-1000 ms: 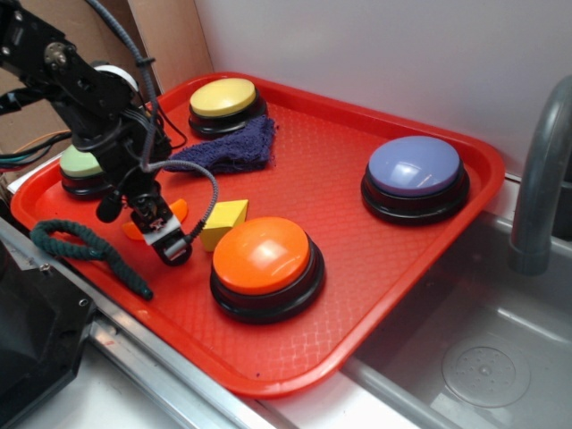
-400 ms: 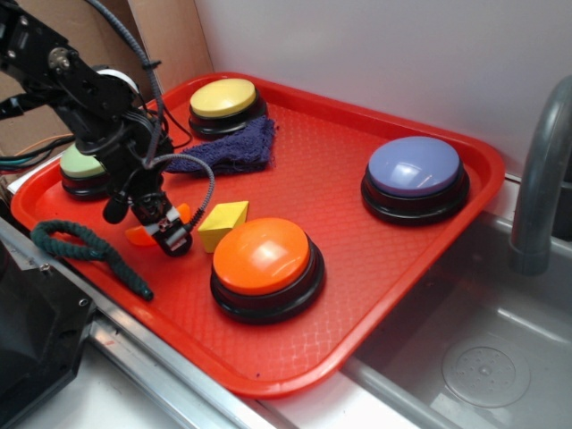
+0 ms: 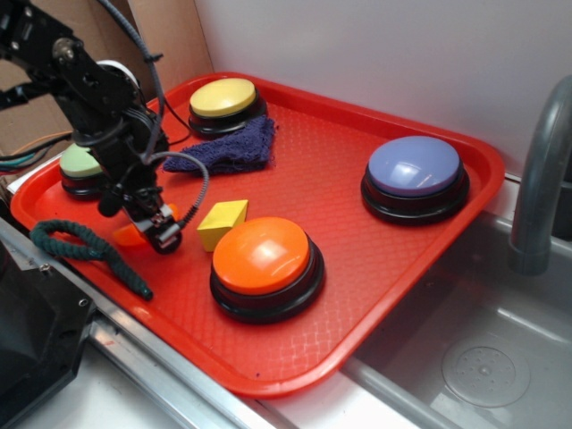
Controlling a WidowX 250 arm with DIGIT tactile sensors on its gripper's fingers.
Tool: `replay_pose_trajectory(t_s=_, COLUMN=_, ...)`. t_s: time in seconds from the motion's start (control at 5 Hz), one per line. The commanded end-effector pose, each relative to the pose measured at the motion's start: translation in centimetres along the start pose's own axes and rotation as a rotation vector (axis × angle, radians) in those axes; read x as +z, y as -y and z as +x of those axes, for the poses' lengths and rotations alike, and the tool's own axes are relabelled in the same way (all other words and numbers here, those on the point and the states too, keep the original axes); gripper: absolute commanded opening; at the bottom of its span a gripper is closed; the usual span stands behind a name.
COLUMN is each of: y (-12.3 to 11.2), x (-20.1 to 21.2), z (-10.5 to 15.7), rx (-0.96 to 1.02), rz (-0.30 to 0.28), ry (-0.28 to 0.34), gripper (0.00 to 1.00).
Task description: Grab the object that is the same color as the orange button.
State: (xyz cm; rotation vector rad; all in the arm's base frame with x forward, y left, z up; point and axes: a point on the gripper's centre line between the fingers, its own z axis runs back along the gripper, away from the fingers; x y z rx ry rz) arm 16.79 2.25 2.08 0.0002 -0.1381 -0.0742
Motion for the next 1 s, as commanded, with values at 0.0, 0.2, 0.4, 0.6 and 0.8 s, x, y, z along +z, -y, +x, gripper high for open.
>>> replay_pose_trajectory(t_s=0.0, y=-0.6, x=7.2, z=3.9, rx=0.166, rz=-0.070, ry=0.077, gripper=0.00)
replay_pose_trajectory(t_s=0.2, y=0.5, x=10.9, z=5.2, rx=0.213, rz=-0.083, ry=0.061, gripper=0.00)
replay_pose_trajectory(t_s=0.4, y=1.7, x=14.3, z=6.7, rx=0.273, rz=-0.115, ry=0.053, gripper=0.00)
replay_pose_trajectory(t_s=0.6, y=1.8, x=14.8, z=7.8, rx=0.359, rz=-0.091, ry=0.073, gripper=0.00)
replay_pose_trajectory(t_s=0.8, y=1.4, x=14.1, z=8.1, rx=0.382, rz=-0.019, ry=0.064, gripper=0.00)
